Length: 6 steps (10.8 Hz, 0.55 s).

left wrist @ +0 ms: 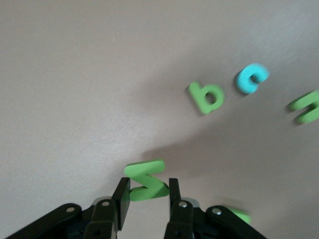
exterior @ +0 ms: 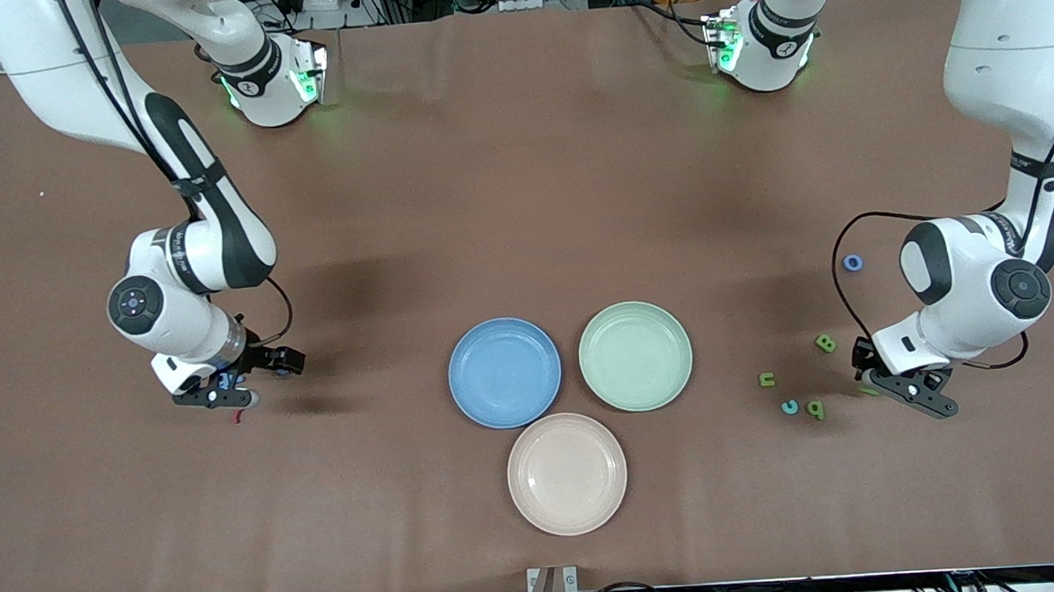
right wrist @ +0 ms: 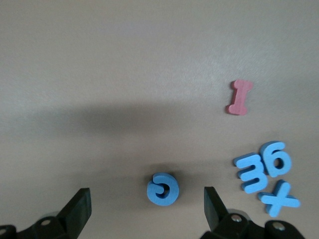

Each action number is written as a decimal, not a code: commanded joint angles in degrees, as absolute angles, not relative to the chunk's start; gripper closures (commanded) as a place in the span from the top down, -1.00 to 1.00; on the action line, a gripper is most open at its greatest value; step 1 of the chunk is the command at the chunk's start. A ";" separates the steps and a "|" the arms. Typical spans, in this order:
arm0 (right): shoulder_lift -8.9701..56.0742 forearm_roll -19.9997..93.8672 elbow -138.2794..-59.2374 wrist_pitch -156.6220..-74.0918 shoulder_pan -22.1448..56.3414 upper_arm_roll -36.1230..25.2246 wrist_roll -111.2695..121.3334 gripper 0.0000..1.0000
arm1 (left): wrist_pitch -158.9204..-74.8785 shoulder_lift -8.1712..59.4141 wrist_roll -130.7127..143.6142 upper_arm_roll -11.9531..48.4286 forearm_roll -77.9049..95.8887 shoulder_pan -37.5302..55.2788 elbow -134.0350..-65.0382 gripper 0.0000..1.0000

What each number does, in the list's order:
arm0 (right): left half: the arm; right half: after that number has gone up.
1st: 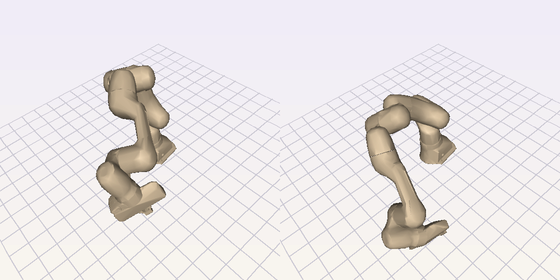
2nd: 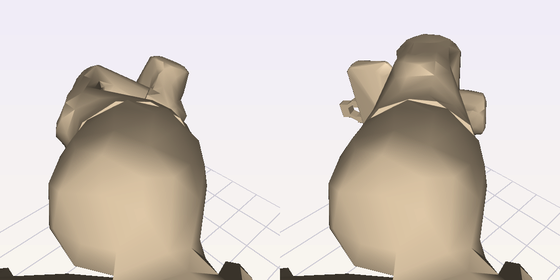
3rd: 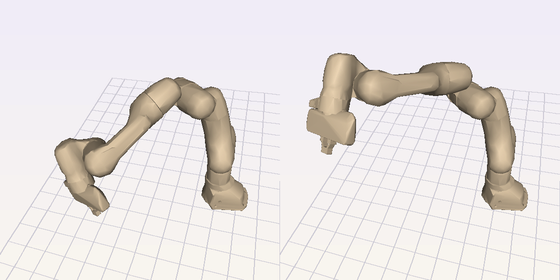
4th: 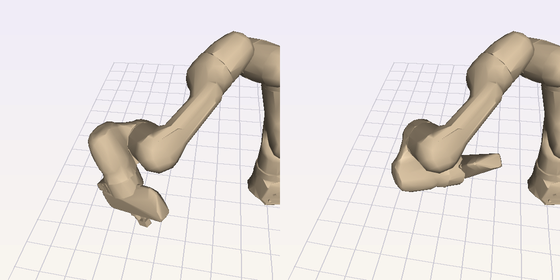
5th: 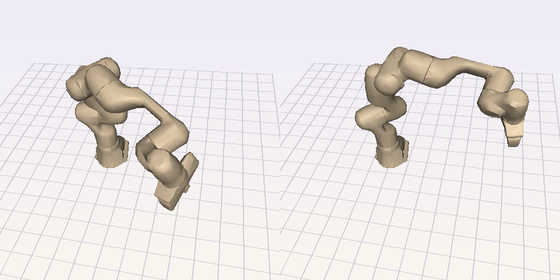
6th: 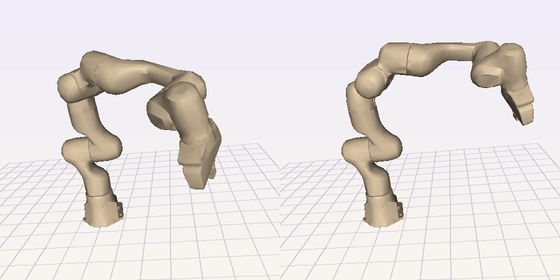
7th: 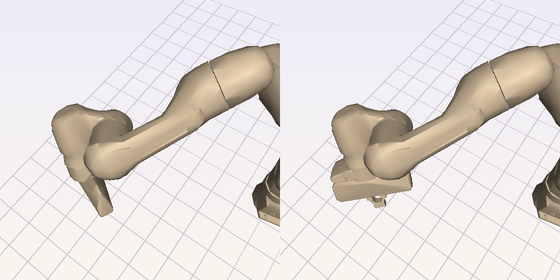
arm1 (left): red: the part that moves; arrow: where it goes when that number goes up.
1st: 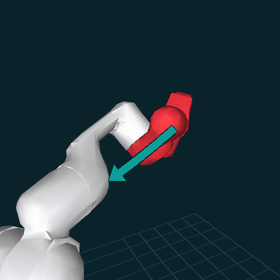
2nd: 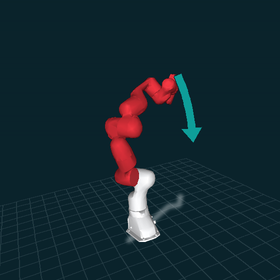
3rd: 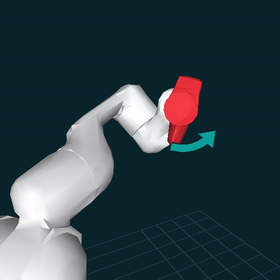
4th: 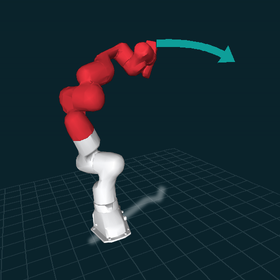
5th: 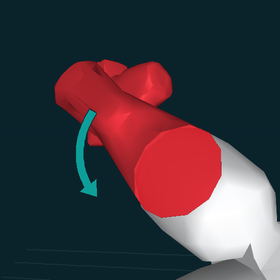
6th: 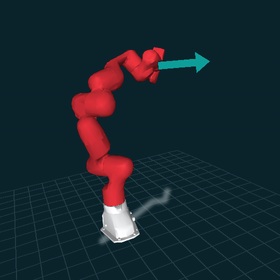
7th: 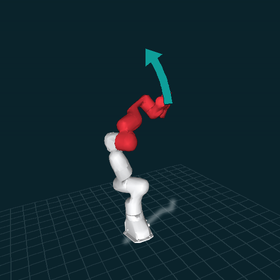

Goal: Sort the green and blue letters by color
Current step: 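Drop the N on the green plate while the right gripper grasps the G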

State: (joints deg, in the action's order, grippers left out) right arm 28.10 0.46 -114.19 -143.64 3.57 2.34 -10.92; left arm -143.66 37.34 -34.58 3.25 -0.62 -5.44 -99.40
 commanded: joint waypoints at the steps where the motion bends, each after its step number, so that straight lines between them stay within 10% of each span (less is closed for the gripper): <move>1: 27.95 0.44 -120.14 -150.20 3.78 2.37 -11.43 1.00 | -136.42 30.95 -20.62 2.64 -1.14 -0.29 -100.28 -0.69; 6: 29.27 -0.09 -119.71 -150.38 3.78 2.37 -11.51 1.00 | -133.77 29.53 9.17 2.55 -0.70 13.07 -100.28 -0.69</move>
